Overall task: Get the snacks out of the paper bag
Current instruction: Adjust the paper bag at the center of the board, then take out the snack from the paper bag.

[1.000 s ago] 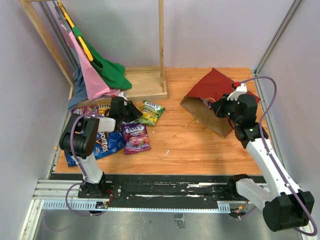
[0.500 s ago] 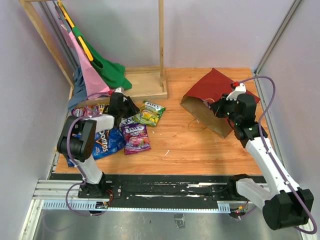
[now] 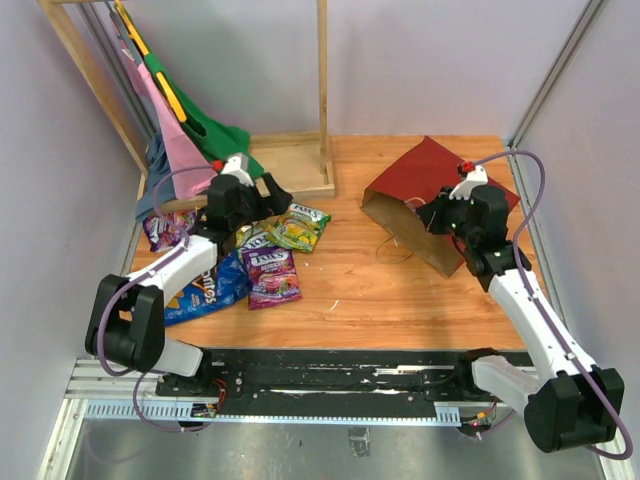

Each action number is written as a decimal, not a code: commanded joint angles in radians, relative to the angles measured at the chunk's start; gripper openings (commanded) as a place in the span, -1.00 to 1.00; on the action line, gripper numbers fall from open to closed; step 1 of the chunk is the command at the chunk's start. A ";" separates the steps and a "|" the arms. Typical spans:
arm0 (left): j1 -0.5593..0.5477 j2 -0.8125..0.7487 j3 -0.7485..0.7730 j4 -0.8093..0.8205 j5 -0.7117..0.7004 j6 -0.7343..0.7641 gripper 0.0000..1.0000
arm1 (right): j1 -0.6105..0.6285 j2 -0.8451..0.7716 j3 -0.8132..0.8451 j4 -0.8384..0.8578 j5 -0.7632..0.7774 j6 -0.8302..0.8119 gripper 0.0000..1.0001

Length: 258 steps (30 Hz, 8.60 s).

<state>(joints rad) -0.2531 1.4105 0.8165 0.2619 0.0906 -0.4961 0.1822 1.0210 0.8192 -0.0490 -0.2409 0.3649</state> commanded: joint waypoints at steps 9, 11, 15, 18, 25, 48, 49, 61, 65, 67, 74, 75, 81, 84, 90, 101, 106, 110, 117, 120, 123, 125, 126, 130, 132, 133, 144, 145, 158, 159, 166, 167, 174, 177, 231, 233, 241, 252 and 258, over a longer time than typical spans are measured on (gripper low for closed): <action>-0.207 0.075 0.135 -0.060 -0.020 0.091 0.99 | -0.010 -0.044 0.069 -0.125 0.127 0.047 0.97; -0.207 0.068 0.129 -0.052 -0.020 0.093 0.99 | -0.010 -0.093 0.068 -0.151 0.191 0.067 0.97; -0.207 0.068 0.136 -0.049 -0.018 0.107 0.99 | -0.041 -0.238 0.006 -0.134 0.211 0.167 0.97; -0.207 0.071 0.141 -0.048 -0.011 0.115 0.99 | -0.152 -0.346 -0.058 -0.107 0.151 0.286 0.97; -0.206 0.075 0.133 -0.048 -0.001 0.124 0.99 | -0.519 -0.246 -0.085 -0.250 -0.021 0.436 0.99; -0.206 0.077 0.129 -0.058 -0.008 0.122 0.99 | -0.601 -0.003 -0.240 0.023 0.009 0.477 0.21; -0.206 0.077 0.128 -0.058 -0.009 0.122 0.99 | -0.601 0.007 -0.242 0.042 -0.004 0.476 0.18; -0.206 0.079 0.130 -0.069 -0.033 0.128 0.99 | -0.600 0.075 -0.256 0.120 -0.052 0.499 -0.37; -0.206 0.081 0.131 -0.071 -0.042 0.131 0.99 | -0.600 0.077 -0.260 0.132 -0.049 0.502 -0.57; -0.206 0.083 0.131 -0.072 -0.045 0.132 0.99 | -0.599 0.081 -0.259 0.139 -0.048 0.506 -0.67; -0.204 0.090 0.134 -0.075 -0.054 0.134 0.99 | -0.599 0.098 -0.266 0.177 -0.045 0.538 -0.97; -0.204 0.090 0.134 -0.075 -0.055 0.135 0.99 | -0.600 0.101 -0.265 0.178 -0.045 0.540 -0.99; -0.203 0.091 0.135 -0.080 -0.066 0.141 0.99 | -0.600 0.112 -0.256 0.186 -0.037 0.545 -0.99; -0.201 0.095 0.136 -0.080 -0.069 0.142 0.99 | -0.600 0.124 -0.256 0.200 -0.036 0.553 -0.99; -0.196 0.106 0.138 -0.080 -0.064 0.141 0.99 | -0.600 0.173 -0.237 0.241 -0.021 0.571 -0.99; -0.192 0.120 0.138 -0.079 -0.066 0.144 0.99 | -0.588 0.319 -0.172 0.308 -0.039 0.592 -0.99; -0.192 0.128 0.142 -0.079 -0.063 0.143 0.99 | -0.572 0.378 -0.093 0.294 -0.056 0.561 -0.99; -0.192 0.131 0.142 -0.080 -0.062 0.145 0.99 | -0.550 0.451 -0.031 0.282 -0.094 0.541 -0.99; -0.190 0.133 0.143 -0.087 -0.066 0.146 0.99 | -0.514 0.530 0.025 0.296 -0.108 0.542 -0.99; -0.190 0.135 0.143 -0.085 -0.063 0.145 0.99 | -0.513 0.533 0.058 0.278 -0.099 0.538 -0.99; -0.190 0.140 0.144 -0.084 -0.061 0.146 0.99 | -0.514 0.525 0.092 0.259 -0.085 0.531 -0.99; -0.191 0.143 0.144 -0.083 -0.060 0.144 0.99 | -0.511 0.525 0.114 0.250 -0.084 0.528 -0.99; -0.190 0.143 0.145 -0.083 -0.060 0.144 0.99 | -0.506 0.528 0.125 0.245 -0.085 0.526 -0.99; -0.190 0.145 0.147 -0.083 -0.057 0.144 0.99 | -0.472 0.546 0.150 0.242 -0.089 0.523 -0.99; -0.190 0.145 0.145 -0.085 -0.058 0.145 0.99 | -0.447 0.558 0.155 0.245 -0.086 0.523 -0.99; -0.190 0.143 0.144 -0.086 -0.059 0.145 0.99 | -0.433 0.563 0.158 0.247 -0.083 0.523 -0.99; -0.191 0.132 0.142 -0.093 -0.069 0.151 0.99 | -0.376 0.516 0.143 0.262 -0.079 0.470 -0.41; -0.190 0.133 0.142 -0.093 -0.069 0.151 0.99 | -0.376 0.486 0.136 0.249 -0.069 0.452 -0.23; -0.191 0.148 0.141 -0.074 -0.041 0.140 0.99 | 0.052 0.163 0.206 -0.017 0.243 -0.153 0.83; -0.190 0.147 0.140 -0.073 -0.039 0.139 0.99 | 0.078 0.182 0.237 -0.043 0.212 -0.200 0.80; -0.190 0.135 0.133 -0.075 -0.040 0.138 0.99 | 0.286 0.339 0.440 -0.254 0.263 -0.489 0.62; -0.190 0.133 0.132 -0.075 -0.038 0.138 0.99 | 0.301 0.366 0.465 -0.285 0.275 -0.502 0.59; -0.191 0.139 0.133 -0.073 -0.031 0.136 0.99 | 0.332 0.480 0.514 -0.331 0.402 -0.511 0.30; -0.190 0.144 0.134 -0.071 -0.024 0.135 0.99 | 0.336 0.496 0.506 -0.294 0.451 -0.531 0.24; -0.234 0.146 0.104 0.037 0.041 0.068 0.92 | 0.365 0.403 0.662 -0.307 0.294 -0.453 -0.98; -0.235 0.153 0.104 0.049 0.055 0.057 0.92 | 0.365 0.415 0.676 -0.315 0.311 -0.461 -0.98; -0.236 0.160 0.121 0.042 0.049 0.063 0.92 | 0.365 0.459 0.715 -0.323 0.373 -0.507 -0.99; -0.237 0.247 0.191 0.060 0.123 0.008 0.90 | 0.359 0.481 0.771 -0.305 0.397 -0.575 -0.98; -0.243 0.278 0.215 0.073 0.152 -0.010 0.89 | 0.343 0.493 0.781 -0.301 0.388 -0.579 -0.97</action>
<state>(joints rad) -0.4866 1.6726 0.9936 0.2905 0.2054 -0.4892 0.5293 1.5089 1.5604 -0.3866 0.1398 -0.1913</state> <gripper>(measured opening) 0.946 0.014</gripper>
